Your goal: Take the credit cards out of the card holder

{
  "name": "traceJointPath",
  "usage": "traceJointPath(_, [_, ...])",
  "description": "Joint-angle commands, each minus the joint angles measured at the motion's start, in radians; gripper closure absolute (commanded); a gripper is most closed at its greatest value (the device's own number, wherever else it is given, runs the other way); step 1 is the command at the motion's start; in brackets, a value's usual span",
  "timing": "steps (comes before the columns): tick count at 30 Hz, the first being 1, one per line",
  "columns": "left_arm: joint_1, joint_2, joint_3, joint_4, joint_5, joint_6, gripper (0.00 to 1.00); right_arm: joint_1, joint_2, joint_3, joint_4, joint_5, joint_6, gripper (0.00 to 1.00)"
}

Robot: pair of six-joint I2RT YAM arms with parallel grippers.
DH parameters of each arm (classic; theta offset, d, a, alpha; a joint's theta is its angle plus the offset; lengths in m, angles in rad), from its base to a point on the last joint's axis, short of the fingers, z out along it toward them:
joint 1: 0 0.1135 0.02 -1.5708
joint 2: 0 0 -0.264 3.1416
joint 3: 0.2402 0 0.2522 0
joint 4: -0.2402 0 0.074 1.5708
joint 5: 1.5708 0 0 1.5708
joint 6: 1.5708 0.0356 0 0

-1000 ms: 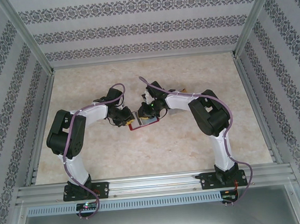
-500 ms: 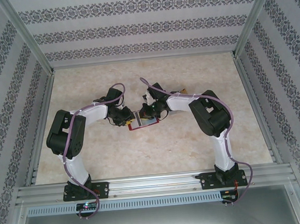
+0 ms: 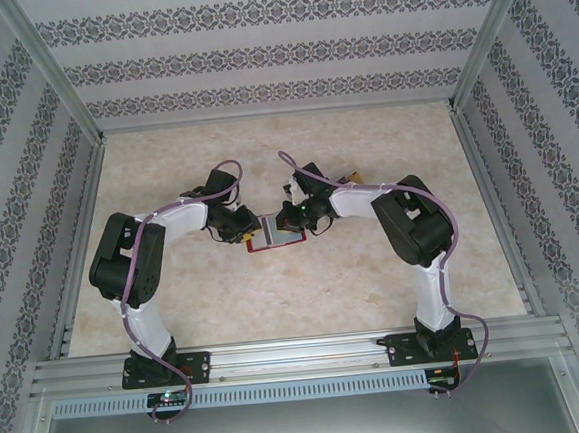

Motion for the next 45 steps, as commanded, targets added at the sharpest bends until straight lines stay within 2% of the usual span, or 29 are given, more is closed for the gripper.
traceJointPath(1, [0.005, 0.009, -0.006, -0.049, -0.035, 0.020, 0.76, 0.013, -0.027, 0.003, 0.024, -0.041, 0.006, 0.92])
traceJointPath(7, [0.005, -0.048, 0.039, -0.085, -0.038, 0.037, 0.75, 0.028, -0.005, 0.032, 0.016, -0.039, 0.021, 0.84])
traceJointPath(12, [0.006, -0.054, 0.048, -0.128, -0.097, 0.050, 0.76, 0.031, 0.005, 0.042, 0.014, -0.028, 0.032, 0.84])
traceJointPath(18, [0.006, -0.005, 0.043, -0.097, -0.074, 0.038, 0.81, 0.031, 0.013, 0.061, 0.005, -0.026, 0.031, 0.84])
traceJointPath(37, [0.006, 0.033, 0.013, -0.096, -0.080, 0.030, 0.84, 0.033, 0.056, 0.094, -0.033, 0.002, 0.028, 0.84])
traceJointPath(45, [0.006, 0.047, 0.014, -0.096, -0.078, 0.026, 0.84, 0.038, 0.066, 0.105, -0.049, 0.019, 0.016, 0.81])
